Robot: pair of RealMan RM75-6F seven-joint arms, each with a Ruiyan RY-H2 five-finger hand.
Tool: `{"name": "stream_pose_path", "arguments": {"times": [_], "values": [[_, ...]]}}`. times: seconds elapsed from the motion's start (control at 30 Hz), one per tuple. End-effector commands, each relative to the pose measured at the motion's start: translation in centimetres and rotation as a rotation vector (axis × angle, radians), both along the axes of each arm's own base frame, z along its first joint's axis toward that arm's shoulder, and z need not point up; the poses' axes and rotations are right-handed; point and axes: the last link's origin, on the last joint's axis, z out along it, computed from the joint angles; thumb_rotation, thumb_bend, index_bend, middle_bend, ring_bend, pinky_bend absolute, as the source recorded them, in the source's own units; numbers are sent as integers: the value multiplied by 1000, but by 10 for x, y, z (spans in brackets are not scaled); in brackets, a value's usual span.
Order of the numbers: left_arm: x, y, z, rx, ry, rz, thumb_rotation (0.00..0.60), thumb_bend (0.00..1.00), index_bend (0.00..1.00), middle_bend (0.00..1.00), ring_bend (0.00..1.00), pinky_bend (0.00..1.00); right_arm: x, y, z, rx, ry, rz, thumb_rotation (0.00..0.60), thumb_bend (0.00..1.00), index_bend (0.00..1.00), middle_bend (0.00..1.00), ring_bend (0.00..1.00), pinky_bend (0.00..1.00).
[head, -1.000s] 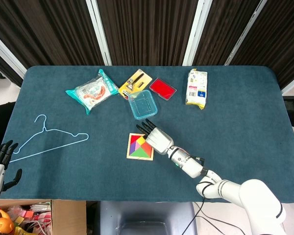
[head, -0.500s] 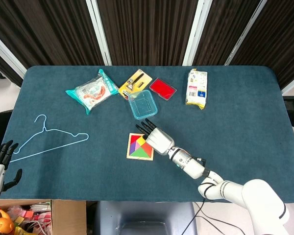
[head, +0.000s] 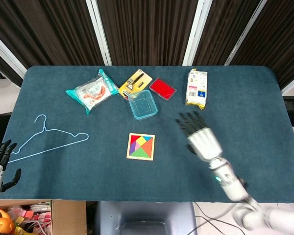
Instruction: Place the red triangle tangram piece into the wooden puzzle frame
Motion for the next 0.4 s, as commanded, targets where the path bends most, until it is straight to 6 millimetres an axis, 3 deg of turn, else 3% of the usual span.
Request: {"name": "stream_pose_path", "arguments": {"times": [0.03, 0.1, 0.23, 0.4], "values": [[3, -1, 0, 19, 5, -22, 600, 462, 0, 0, 0, 107, -80, 93, 89, -188, -172, -388, 600, 282, 0, 0, 0, 0], [5, -3, -1, 24, 7, -37, 600, 461, 0, 0, 0, 105, -91, 111, 100, -224, -182, -444, 600, 274, 0, 0, 0, 0], [8, -3, -5, 17, 27, -53, 600, 461, 0, 0, 0, 103, -86, 126, 112, -286, -218, -366, 600, 271, 0, 0, 0, 0], [10, -4, -6, 18, 36, -51, 600, 461, 0, 0, 0, 102, -87, 127, 112, -248, -223, -356, 600, 271, 0, 0, 0, 0]]}}
